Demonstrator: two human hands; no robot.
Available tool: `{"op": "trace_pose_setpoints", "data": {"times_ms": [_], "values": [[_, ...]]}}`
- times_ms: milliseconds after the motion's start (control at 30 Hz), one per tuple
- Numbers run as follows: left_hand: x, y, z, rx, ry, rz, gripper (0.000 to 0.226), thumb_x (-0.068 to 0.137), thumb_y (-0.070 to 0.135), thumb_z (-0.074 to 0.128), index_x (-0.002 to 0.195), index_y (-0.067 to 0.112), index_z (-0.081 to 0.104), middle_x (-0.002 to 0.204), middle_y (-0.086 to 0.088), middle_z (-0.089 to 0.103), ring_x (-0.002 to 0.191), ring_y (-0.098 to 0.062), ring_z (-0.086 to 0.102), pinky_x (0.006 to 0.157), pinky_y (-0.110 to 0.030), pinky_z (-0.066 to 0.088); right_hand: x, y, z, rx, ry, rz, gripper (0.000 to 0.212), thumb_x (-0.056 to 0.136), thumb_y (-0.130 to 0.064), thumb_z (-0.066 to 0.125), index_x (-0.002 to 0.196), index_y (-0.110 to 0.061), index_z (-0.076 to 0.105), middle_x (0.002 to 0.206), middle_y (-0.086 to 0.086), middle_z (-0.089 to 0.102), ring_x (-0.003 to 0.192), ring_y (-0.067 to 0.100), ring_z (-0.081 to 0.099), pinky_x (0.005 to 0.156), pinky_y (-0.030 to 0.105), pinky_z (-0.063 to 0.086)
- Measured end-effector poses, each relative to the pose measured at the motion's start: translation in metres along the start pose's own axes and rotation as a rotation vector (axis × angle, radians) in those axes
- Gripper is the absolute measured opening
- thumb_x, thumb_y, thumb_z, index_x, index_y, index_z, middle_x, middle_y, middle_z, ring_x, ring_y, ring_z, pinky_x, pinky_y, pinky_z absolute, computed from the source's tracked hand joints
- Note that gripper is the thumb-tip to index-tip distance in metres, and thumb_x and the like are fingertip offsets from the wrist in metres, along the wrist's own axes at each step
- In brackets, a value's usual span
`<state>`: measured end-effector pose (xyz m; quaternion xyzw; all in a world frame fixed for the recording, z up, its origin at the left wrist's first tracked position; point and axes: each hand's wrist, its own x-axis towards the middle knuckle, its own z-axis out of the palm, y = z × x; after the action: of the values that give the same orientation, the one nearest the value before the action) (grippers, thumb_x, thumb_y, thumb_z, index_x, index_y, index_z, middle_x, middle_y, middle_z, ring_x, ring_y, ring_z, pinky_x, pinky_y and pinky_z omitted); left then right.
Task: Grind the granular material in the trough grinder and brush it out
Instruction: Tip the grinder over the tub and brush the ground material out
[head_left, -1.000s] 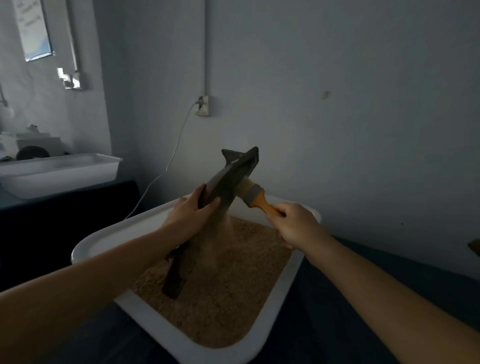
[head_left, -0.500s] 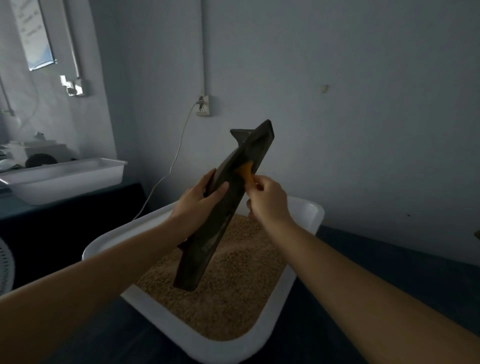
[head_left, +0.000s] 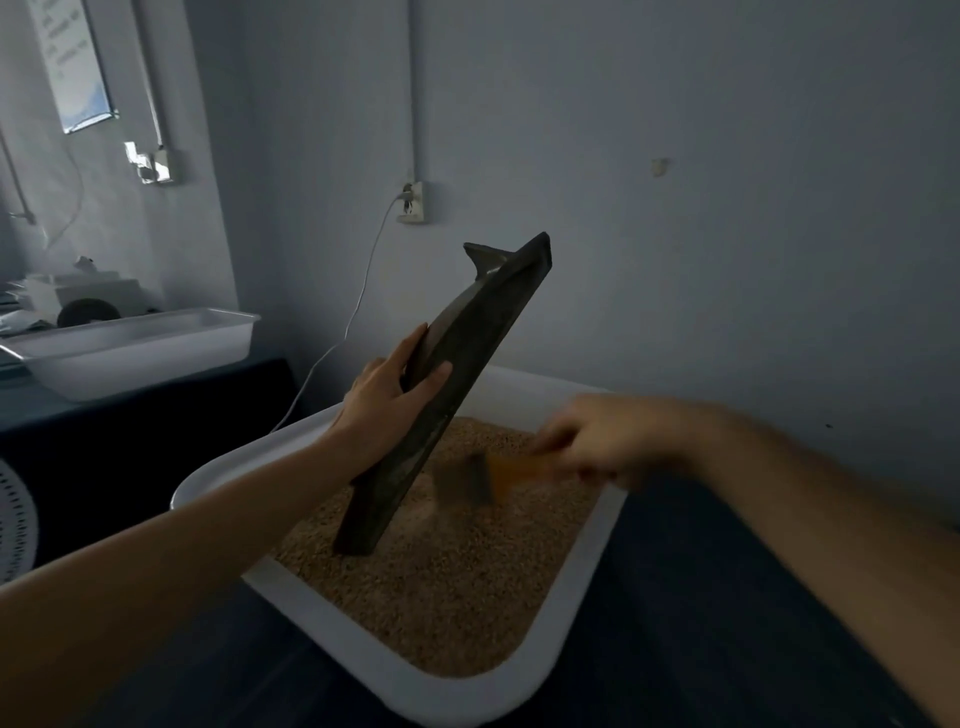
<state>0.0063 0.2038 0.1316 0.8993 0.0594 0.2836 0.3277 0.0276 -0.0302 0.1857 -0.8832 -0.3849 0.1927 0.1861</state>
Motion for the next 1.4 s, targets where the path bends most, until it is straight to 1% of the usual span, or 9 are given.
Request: {"op": "trace_pose_setpoints", "data": {"times_ms": [100, 200, 367, 567, 767, 867, 1033, 1133, 1400], "values": [[-0.002, 0.0, -0.001, -0.019, 0.001, 0.019, 0.078, 0.073, 0.076, 0.033, 0.144, 0.045, 0.018, 0.124, -0.004, 0.05, 0.107, -0.022, 0.054, 0.092, -0.049, 0.049, 0.006, 0.005, -0.031, 0.366, 0.407, -0.004, 0.029, 0.095, -0.01, 0.049, 0.122, -0.014, 0.057, 0.071, -0.001, 0.051, 0.042, 0.001, 0.041, 0.034, 0.012, 0.03], [-0.003, 0.003, 0.0, -0.062, 0.014, 0.014, 0.078, 0.074, 0.077, 0.037, 0.143, 0.045, 0.02, 0.119, -0.001, 0.053, 0.1, -0.018, 0.057, 0.088, -0.044, 0.052, 0.021, 0.001, -0.033, 0.845, 0.685, -0.054, 0.032, 0.094, -0.004, 0.049, 0.124, -0.007, 0.057, 0.079, 0.004, 0.053, 0.049, 0.005, 0.041, 0.034, 0.013, 0.029], [-0.006, 0.011, 0.002, -0.298, 0.04, 0.0, 0.079, 0.072, 0.065, 0.045, 0.143, 0.034, 0.03, 0.113, 0.002, 0.058, 0.091, -0.009, 0.06, 0.078, -0.031, 0.053, 0.04, -0.022, 0.015, 0.616, 0.433, -0.049, 0.027, 0.098, -0.017, 0.046, 0.121, -0.012, 0.057, 0.077, 0.003, 0.052, 0.054, 0.009, 0.042, 0.04, 0.016, 0.033], [-0.002, 0.009, -0.004, -0.101, 0.03, 0.01, 0.078, 0.076, 0.071, 0.041, 0.144, 0.041, 0.021, 0.127, -0.005, 0.05, 0.109, -0.024, 0.055, 0.091, -0.049, 0.051, 0.014, -0.01, 0.028, 0.259, -0.043, -0.029, 0.032, 0.096, -0.011, 0.047, 0.125, -0.018, 0.059, 0.059, -0.002, 0.044, 0.043, 0.003, 0.036, 0.036, 0.012, 0.03], [-0.005, 0.01, 0.002, 0.015, 0.045, 0.054, 0.077, 0.078, 0.075, 0.037, 0.145, 0.042, 0.018, 0.114, 0.001, 0.046, 0.102, -0.017, 0.049, 0.089, -0.039, 0.045, 0.01, -0.007, 0.007, 0.595, 0.111, -0.082, 0.026, 0.094, -0.008, 0.051, 0.117, -0.013, 0.061, 0.058, -0.002, 0.046, 0.039, 0.003, 0.032, 0.032, 0.013, 0.024], [-0.006, 0.013, 0.004, 0.044, 0.052, 0.077, 0.076, 0.077, 0.072, 0.034, 0.145, 0.042, 0.018, 0.11, 0.003, 0.044, 0.097, -0.015, 0.048, 0.081, -0.033, 0.044, 0.015, -0.007, 0.024, 0.495, 0.094, -0.007, 0.033, 0.094, -0.004, 0.05, 0.125, -0.012, 0.057, 0.045, -0.007, 0.045, 0.031, 0.001, 0.034, 0.032, 0.013, 0.026], [-0.011, 0.014, 0.003, 0.11, 0.035, 0.123, 0.074, 0.08, 0.071, 0.033, 0.146, 0.041, 0.016, 0.106, 0.002, 0.045, 0.086, -0.006, 0.045, 0.072, -0.023, 0.036, -0.001, 0.01, 0.005, 0.401, 0.153, 0.083, 0.031, 0.093, -0.004, 0.05, 0.123, -0.011, 0.057, 0.057, -0.001, 0.048, 0.029, 0.0, 0.034, 0.031, 0.013, 0.026], [-0.013, 0.017, 0.003, 0.098, 0.007, 0.108, 0.077, 0.076, 0.068, 0.031, 0.146, 0.04, 0.014, 0.112, -0.001, 0.048, 0.095, -0.013, 0.05, 0.079, -0.028, 0.041, 0.001, -0.002, 0.003, 0.49, 0.214, -0.026, 0.027, 0.095, -0.01, 0.049, 0.121, -0.01, 0.058, 0.051, -0.004, 0.046, 0.029, 0.001, 0.033, 0.03, 0.012, 0.025], [-0.017, 0.016, 0.003, 0.058, -0.005, 0.105, 0.073, 0.08, 0.066, 0.033, 0.146, 0.04, 0.017, 0.12, -0.005, 0.051, 0.103, -0.018, 0.053, 0.092, -0.041, 0.047, -0.007, 0.011, 0.0, 0.51, 0.325, 0.1, 0.033, 0.093, -0.003, 0.05, 0.125, -0.008, 0.054, 0.066, 0.005, 0.05, 0.031, 0.001, 0.034, 0.03, 0.013, 0.025]]}}
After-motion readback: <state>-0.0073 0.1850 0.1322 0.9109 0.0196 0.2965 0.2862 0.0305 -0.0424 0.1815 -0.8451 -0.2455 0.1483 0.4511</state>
